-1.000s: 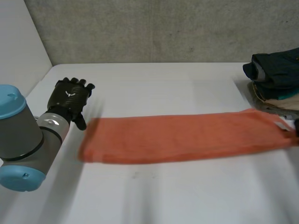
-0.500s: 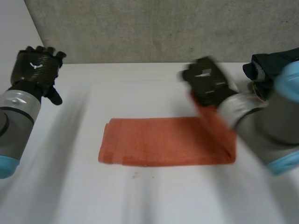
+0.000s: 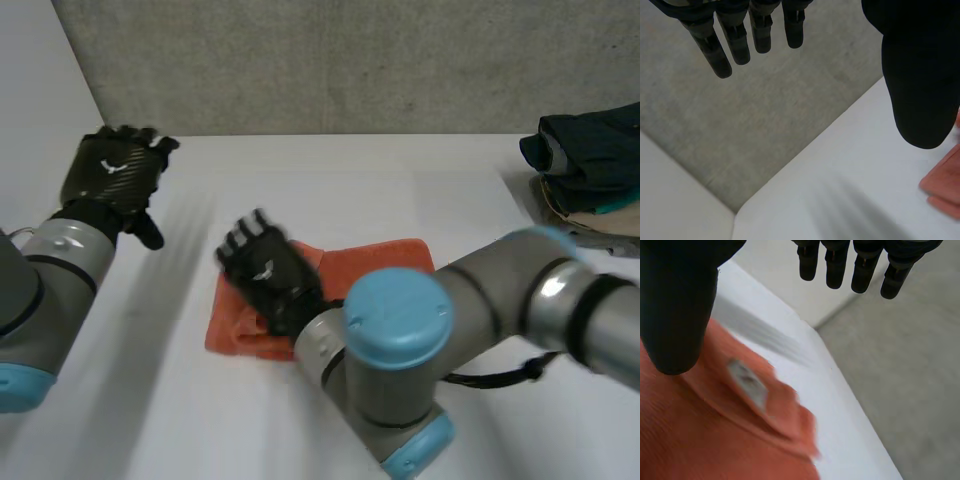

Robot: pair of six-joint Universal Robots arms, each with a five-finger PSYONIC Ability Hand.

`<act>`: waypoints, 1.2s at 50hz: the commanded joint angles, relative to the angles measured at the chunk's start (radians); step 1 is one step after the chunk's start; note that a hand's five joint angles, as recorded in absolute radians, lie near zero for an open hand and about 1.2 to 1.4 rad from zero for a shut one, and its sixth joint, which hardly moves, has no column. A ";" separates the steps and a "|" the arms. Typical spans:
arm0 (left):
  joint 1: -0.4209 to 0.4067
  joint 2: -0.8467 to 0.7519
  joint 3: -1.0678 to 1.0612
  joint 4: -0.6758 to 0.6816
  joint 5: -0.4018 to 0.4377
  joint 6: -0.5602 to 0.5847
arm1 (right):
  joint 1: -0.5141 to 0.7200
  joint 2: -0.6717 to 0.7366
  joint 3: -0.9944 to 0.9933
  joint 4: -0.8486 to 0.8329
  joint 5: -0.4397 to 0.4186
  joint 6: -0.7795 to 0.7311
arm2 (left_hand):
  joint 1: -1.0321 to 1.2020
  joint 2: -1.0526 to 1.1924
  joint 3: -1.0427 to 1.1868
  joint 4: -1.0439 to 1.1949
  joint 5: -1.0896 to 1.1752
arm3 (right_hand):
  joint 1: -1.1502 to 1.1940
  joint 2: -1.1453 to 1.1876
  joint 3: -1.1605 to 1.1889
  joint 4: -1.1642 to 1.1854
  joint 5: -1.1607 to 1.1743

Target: Fold the laundry.

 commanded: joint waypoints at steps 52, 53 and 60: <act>-0.273 -0.445 0.194 0.049 -0.245 -0.046 | -0.332 -0.234 0.484 -0.032 0.120 0.056 | -0.015 -0.026 -0.030 -0.024 -0.046 | 0.357 0.377 0.371 0.371 0.360; -0.274 -0.437 0.194 0.047 -0.243 -0.046 | -0.332 -0.246 0.481 -0.028 0.125 0.082 | -0.015 -0.026 -0.030 -0.024 -0.046 | 0.337 0.357 0.351 0.351 0.339; -0.273 -0.362 0.194 0.045 -0.216 -0.051 | -0.321 -0.330 0.458 0.024 0.117 0.252 | -0.015 -0.026 -0.030 -0.024 -0.046 | 0.357 0.377 0.371 0.371 0.360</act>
